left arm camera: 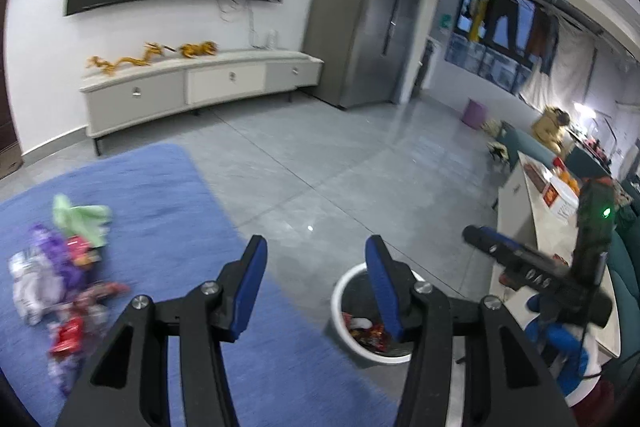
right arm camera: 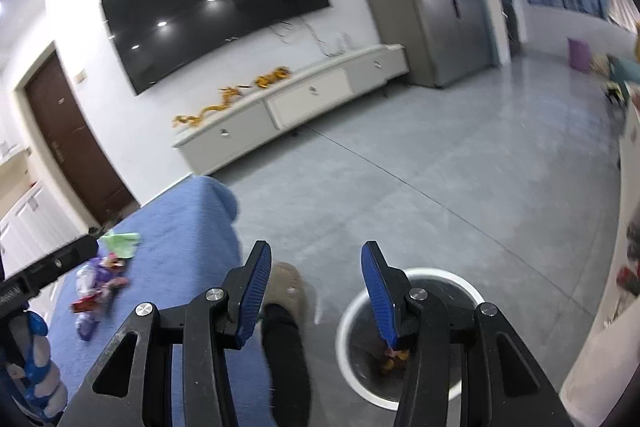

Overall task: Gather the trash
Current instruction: 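Move both open tools back to the wrapper pile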

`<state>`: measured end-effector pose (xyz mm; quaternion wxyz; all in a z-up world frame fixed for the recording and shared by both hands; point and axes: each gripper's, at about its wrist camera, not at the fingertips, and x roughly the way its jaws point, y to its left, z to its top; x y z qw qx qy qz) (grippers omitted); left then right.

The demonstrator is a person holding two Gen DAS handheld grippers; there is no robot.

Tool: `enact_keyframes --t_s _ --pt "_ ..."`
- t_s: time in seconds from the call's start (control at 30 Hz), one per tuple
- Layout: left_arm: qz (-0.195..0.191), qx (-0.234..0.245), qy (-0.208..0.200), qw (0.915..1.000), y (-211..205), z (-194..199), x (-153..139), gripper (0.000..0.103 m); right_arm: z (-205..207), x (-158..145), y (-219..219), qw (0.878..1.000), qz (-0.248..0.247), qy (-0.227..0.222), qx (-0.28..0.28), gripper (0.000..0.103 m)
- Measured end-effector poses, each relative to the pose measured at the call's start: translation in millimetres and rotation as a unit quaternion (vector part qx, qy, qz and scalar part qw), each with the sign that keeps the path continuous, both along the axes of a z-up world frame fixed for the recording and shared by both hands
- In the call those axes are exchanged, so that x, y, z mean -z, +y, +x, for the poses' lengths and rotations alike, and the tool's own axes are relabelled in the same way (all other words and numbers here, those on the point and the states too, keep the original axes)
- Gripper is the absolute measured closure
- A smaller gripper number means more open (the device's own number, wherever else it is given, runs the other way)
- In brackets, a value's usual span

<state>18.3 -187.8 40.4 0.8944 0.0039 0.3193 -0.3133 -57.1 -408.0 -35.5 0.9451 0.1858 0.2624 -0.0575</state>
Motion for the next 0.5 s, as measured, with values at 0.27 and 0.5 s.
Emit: enact_keyframes --t_s 0.27,0.5 --pt "-0.021 -0.1 -0.016 0.9947 116 -13 0 0.054 16 -30 67 0.997 -0.04 -0.017 -0.062 0.058" --pt "-0.012 -0.182 -0.012 0.9831 207 -20 18 0.054 40 -30 122 0.991 -0.067 -0.004 -0.116 0.058"
